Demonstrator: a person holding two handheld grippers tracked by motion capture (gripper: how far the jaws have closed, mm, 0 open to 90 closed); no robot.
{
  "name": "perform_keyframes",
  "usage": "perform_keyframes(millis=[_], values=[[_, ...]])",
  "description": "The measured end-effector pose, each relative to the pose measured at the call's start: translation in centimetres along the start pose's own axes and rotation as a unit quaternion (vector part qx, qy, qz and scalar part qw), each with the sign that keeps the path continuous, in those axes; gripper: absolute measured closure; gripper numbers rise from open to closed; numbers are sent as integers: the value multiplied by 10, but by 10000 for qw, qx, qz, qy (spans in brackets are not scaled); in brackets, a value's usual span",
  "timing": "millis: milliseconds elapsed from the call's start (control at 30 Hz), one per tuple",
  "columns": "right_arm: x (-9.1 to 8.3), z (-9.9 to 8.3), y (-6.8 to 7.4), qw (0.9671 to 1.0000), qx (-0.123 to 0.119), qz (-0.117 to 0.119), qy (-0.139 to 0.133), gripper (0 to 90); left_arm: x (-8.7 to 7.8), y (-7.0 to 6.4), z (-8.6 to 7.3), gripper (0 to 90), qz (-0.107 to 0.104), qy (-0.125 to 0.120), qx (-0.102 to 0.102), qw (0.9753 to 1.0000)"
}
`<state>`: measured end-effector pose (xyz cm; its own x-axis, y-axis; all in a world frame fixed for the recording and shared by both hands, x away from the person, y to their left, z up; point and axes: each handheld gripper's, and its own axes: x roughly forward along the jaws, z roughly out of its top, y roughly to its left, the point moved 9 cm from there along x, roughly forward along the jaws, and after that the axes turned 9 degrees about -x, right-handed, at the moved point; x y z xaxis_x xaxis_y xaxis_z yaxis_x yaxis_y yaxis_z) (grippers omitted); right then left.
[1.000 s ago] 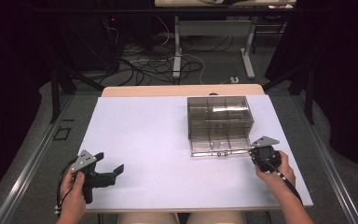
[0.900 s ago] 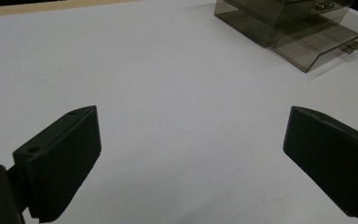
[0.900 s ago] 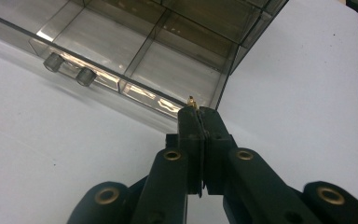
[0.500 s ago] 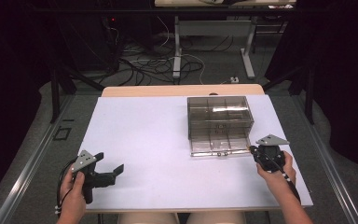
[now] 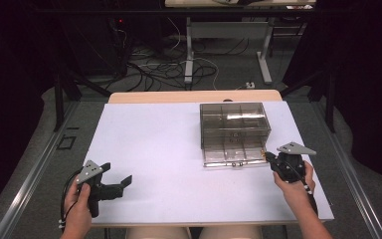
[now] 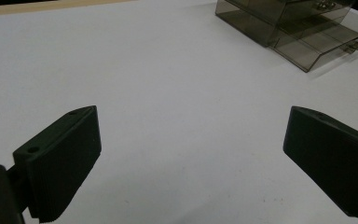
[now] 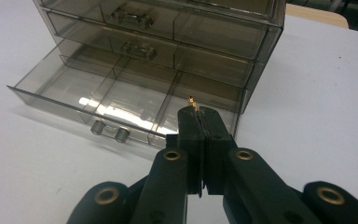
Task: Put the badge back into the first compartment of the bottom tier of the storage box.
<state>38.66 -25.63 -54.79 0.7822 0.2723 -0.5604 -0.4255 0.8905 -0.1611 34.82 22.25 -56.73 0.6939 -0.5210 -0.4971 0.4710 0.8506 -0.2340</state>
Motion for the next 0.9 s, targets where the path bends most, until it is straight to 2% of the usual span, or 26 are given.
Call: perform_keyframes(millis=[300, 500, 767, 900], values=[[-8, 20, 9, 9995, 100, 216, -188, 886, 0, 0, 0, 41, 17, -9, -87, 10000], [-6, 38, 12, 9992, 58, 306, -239, 886, 0, 1, 0, 41, 49, -46, -88, 9999], [9, 52, 19, 9986, 93, 469, -239, 886, 1, 0, 0, 41, 35, -37, -79, 10000], [21, 54, 22, 9979, 283, 559, -187, 886, 1, 1, 0, 41, 39, -47, -77, 10000]])
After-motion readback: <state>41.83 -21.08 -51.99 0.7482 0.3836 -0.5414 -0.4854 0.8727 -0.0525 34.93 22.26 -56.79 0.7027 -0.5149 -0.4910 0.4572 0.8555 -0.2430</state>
